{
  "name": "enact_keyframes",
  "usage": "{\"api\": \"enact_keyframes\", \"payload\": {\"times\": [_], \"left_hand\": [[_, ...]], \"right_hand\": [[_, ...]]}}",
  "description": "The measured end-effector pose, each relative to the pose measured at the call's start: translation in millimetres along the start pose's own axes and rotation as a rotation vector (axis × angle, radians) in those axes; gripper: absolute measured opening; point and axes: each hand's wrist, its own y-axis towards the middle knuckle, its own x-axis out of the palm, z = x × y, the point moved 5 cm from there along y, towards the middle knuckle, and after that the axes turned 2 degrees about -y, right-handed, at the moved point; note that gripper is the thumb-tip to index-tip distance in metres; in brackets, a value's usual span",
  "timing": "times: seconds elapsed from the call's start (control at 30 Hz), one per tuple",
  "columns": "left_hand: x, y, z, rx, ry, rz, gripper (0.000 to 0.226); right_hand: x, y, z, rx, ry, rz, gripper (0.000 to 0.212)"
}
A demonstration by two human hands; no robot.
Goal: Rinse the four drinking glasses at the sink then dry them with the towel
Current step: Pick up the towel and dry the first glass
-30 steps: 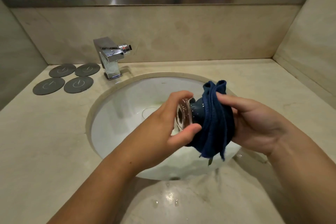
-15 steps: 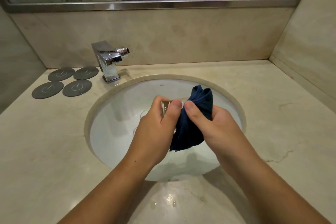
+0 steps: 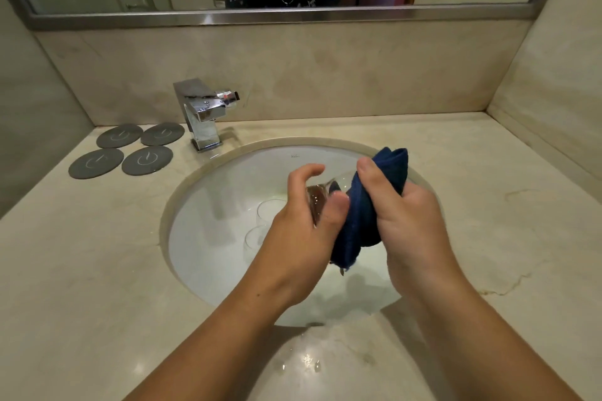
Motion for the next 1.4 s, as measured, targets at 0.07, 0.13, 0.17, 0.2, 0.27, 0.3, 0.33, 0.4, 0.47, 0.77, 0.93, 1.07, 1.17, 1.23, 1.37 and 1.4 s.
{"api": "enact_keyframes", "payload": {"times": [0.07,0.13,0.17,0.2,0.27,0.3,0.33,0.4,0.47,0.77,0.93,1.07,1.17,1.23,1.37,1.4], "left_hand": [[3,-1,-1,-0.128,-0.102,0.027,0.067],[2,1,-4,-0.154,-0.088,0.075,0.068],[0,3,-5,-0.148,-0.076,0.109,0.064],[-4,4,-6,-0.143,-0.065,0.146,0.057],[-10,6,-6,-0.115,-0.05,0.195,0.043],[-12,5,-4,-0.079,-0.031,0.202,0.038],[-15,4,-1,-0.029,0.009,0.198,0.033],[-18,2,5,0.103,0.141,0.17,0.035],[-18,1,5,0.192,0.24,0.143,0.044],[-1,6,-15,-0.125,-0.256,0.038,0.085],[-14,5,-10,-0.09,-0.282,0.178,0.063],[-19,5,-2,0.007,-0.33,0.256,0.047],[-20,4,-1,0.009,-0.349,0.267,0.042],[-20,4,-2,0.006,-0.326,0.262,0.038],[-21,2,-1,0.062,-0.189,0.267,0.033],[-22,1,0,0.089,-0.141,0.264,0.033]], "right_hand": [[1,-8,3,-0.071,-0.055,0.063,0.042],[6,-15,3,-0.104,-0.079,0.079,0.049],[8,-17,3,-0.099,-0.083,0.069,0.053],[10,-17,3,-0.083,-0.089,0.057,0.057],[12,-15,3,-0.054,-0.096,0.049,0.056],[11,-13,3,-0.034,-0.094,0.052,0.055],[11,-9,4,-0.007,-0.083,0.052,0.056],[8,-1,6,0.074,-0.008,0.042,0.052],[7,3,3,0.122,0.062,0.02,0.042],[11,-29,-18,-0.33,-0.162,0.079,0.046],[22,-36,-18,-0.363,-0.202,-0.018,0.038],[27,-36,-22,-0.335,-0.143,-0.018,0.049],[29,-34,-25,-0.303,-0.107,-0.048,0.052],[30,-33,-26,-0.328,-0.173,-0.069,0.038],[27,-25,-23,-0.321,-0.215,-0.097,0.011],[26,-23,-24,-0.315,-0.208,-0.091,0.011]]}}
